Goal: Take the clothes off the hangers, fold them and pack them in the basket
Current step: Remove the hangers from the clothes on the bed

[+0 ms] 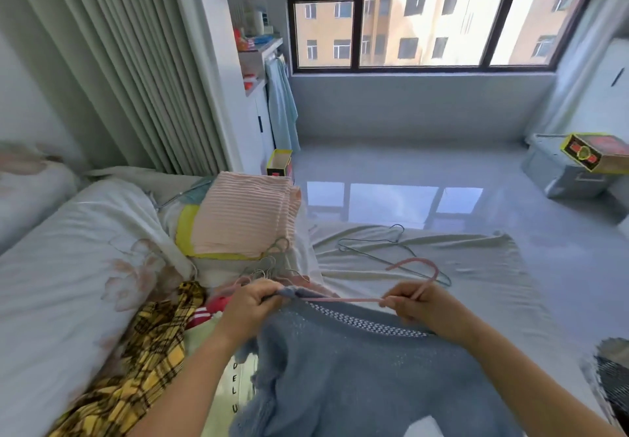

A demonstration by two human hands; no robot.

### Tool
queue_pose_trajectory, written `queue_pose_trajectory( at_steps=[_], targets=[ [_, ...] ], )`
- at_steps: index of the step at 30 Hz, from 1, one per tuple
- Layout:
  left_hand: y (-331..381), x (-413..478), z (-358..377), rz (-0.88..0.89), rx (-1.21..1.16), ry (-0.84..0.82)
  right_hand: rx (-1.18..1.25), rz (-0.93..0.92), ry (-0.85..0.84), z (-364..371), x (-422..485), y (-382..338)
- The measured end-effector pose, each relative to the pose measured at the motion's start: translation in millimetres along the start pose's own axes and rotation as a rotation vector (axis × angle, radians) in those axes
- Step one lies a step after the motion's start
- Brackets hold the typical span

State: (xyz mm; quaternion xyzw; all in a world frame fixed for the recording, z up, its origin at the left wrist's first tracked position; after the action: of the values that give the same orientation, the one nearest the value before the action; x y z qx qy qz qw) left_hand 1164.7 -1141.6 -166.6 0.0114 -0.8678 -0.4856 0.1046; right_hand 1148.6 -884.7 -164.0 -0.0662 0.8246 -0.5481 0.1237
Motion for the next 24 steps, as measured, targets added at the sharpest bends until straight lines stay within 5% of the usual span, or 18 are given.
queue_pose_trajectory(
  at_steps=[4, 8, 12, 19, 24],
  targets=[
    [-39.7, -23.5, 8.7, -0.388, -0.318, 0.039, -0.024, -0.013, 0.047, -40.2, -20.1, 10.2],
    [-59.7, -44.2, 35.2, -0.56, -0.407, 0.103, 0.233, 0.017, 0.212, -91.6, -30.4, 21.1],
    [-49.7, -45.4, 64.6, -0.534, -0.405, 0.114, 0.562, 0.055, 0.291, -108.4, -26.4, 31.4],
    [30.6, -44.8, 169.0, -0.369, -0.361, -0.238, 0.781, 0.153, 0.33, -59.9, -9.8, 21.6],
    [12.9, -51.8, 199.3, -0.496, -0.369, -0.163, 0.907, 0.204, 0.407, -47.6, -6.2, 9.3]
  ],
)
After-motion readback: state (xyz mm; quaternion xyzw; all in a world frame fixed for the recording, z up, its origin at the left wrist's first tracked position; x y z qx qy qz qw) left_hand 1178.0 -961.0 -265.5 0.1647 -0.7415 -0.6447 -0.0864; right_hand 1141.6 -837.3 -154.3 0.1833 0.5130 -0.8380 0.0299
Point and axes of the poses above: each hand's wrist, its own x-axis towards the middle knuckle, its own z-axis out of the palm, y = z × x, the point moved 10 cm from there along x, towards the middle knuckle, and after that the axes turned 13 degrees about y, right-handed, at the moved point
